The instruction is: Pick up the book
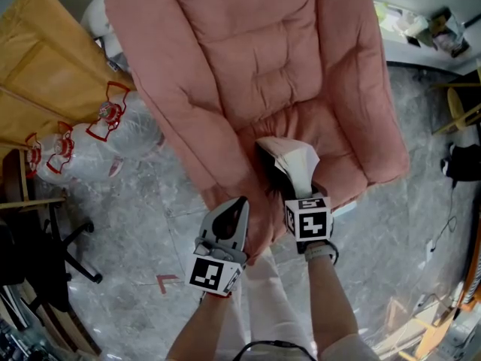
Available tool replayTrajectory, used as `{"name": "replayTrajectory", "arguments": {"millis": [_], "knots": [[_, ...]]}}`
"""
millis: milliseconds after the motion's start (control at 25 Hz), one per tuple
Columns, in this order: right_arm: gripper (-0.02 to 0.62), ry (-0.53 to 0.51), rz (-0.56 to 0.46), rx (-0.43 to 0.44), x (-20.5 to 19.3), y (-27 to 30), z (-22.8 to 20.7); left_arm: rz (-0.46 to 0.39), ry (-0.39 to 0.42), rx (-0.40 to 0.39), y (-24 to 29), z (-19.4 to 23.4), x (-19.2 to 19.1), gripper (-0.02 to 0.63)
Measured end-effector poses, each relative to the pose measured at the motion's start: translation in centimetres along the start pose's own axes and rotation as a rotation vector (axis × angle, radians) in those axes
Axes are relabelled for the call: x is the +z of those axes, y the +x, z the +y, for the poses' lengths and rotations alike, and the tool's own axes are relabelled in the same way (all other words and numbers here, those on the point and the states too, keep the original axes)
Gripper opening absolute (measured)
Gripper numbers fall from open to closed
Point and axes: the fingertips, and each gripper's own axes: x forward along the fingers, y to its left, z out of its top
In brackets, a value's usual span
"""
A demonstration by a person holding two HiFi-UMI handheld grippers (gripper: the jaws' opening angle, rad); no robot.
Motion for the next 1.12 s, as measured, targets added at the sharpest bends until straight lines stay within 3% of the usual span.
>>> {"name": "replayTrajectory", "arguments": {"millis": [560, 840, 1120], "knots": [[0.176, -0.079, -0.041, -0.018, 0.3, -1.0, 0.8, 0.007, -0.001, -0.003, 0.2, -0.1, -0.3, 0.015], [0.175, -0.002, -0.067, -0.028, 0.6, -2.4, 0.4, -0.005, 0.020, -0.023, 0.1, -0.3, 0.1, 0.015], [0.175, 0.161, -0.105, -0.013, 0.7, -4.0, -0.7, -0.003, 0.003, -0.036, 0.4, -1.1, 0.9, 0.015]]}}
